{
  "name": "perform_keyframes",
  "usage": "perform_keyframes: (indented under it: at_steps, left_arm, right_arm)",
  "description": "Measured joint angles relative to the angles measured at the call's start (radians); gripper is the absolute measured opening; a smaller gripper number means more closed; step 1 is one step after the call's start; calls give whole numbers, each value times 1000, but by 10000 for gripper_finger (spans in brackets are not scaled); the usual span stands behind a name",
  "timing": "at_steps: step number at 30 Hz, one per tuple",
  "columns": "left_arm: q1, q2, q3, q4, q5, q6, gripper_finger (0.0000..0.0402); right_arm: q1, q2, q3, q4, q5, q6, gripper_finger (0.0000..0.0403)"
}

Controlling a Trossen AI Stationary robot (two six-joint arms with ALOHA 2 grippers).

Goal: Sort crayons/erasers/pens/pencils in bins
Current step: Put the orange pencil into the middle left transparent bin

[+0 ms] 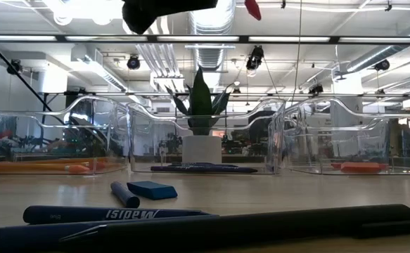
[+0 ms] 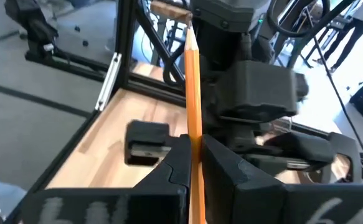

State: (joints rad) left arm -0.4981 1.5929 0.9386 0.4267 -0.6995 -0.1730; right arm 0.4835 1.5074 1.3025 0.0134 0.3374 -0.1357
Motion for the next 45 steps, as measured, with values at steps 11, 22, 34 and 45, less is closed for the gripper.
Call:
perform_keyframes:
  at_steps: [11, 22, 34, 45]
  left_arm:
    - [6, -14, -2, -42, 63, -2, 3]
    - [48, -14, -2, -35, 273, 63, 84]
    - [54, -17, 4, 168, 220, 212, 163]
    - [53, -15, 3, 46, 211, 203, 164]
  right_arm:
    - [0, 0, 62, -118, 2, -42, 19]
    - [0, -14, 63, -128, -1, -39, 19]
    - [0, -16, 63, -128, -5, -28, 19]
    - [0, -20, 63, -128, 3, -22, 19]
